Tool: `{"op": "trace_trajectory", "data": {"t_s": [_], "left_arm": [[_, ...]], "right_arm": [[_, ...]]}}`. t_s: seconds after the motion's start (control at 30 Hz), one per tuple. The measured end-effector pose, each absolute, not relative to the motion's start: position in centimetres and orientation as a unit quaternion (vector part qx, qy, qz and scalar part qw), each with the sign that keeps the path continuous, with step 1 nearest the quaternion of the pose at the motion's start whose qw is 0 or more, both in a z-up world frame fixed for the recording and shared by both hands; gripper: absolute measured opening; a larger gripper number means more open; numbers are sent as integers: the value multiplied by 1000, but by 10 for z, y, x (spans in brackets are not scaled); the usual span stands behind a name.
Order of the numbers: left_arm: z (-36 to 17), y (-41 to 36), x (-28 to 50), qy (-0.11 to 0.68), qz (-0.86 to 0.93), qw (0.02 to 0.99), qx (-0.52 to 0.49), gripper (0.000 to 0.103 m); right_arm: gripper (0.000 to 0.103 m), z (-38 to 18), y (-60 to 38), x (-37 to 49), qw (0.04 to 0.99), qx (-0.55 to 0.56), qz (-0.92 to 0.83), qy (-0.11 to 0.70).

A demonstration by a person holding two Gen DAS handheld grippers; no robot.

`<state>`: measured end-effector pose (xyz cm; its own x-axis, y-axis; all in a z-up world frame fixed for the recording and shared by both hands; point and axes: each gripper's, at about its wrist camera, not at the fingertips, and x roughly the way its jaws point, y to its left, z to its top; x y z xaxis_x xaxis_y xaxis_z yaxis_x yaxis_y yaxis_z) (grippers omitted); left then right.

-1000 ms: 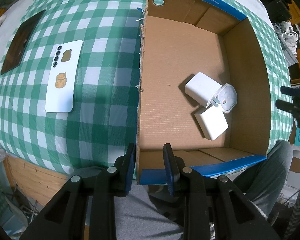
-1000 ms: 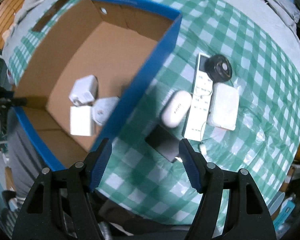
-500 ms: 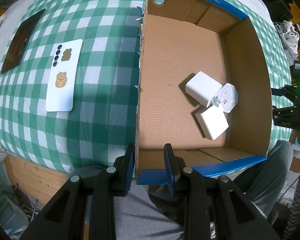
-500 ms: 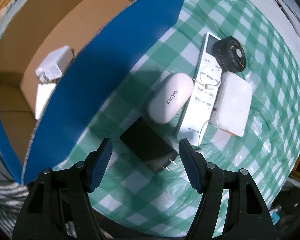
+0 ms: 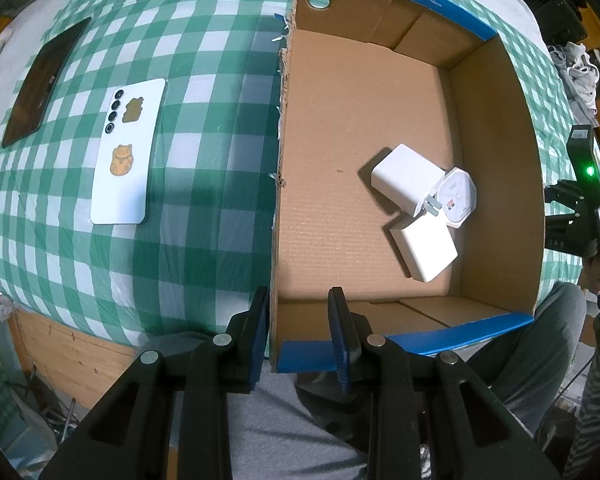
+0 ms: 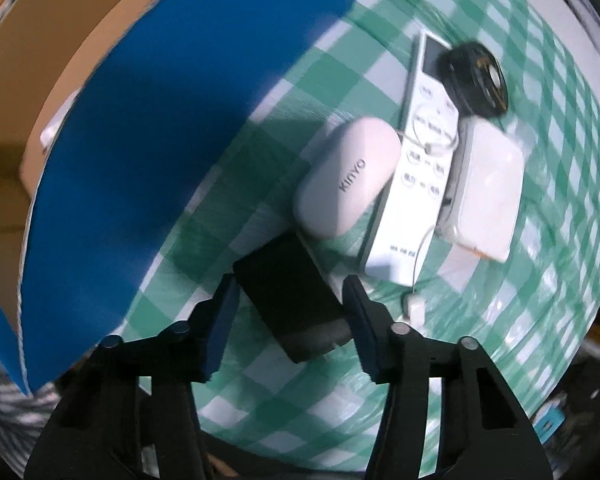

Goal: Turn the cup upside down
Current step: 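Move the right gripper to the items and grasp the black charger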

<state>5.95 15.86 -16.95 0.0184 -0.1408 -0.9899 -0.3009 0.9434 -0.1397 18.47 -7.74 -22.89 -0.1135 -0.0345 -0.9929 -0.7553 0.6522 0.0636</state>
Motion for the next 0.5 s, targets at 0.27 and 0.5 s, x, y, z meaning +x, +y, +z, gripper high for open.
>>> {"op": "trace_trajectory", "data": {"t_s": [0.27,0.5], "left_arm": [[-170,159,60,699,58,695,-158,28],[-169,159,61,698,57,695,-159,28]], "right_arm": [[51,-239,-81,198,595,-255,281,709],[49,-262,-74,186,588,-282,266,710]]}}
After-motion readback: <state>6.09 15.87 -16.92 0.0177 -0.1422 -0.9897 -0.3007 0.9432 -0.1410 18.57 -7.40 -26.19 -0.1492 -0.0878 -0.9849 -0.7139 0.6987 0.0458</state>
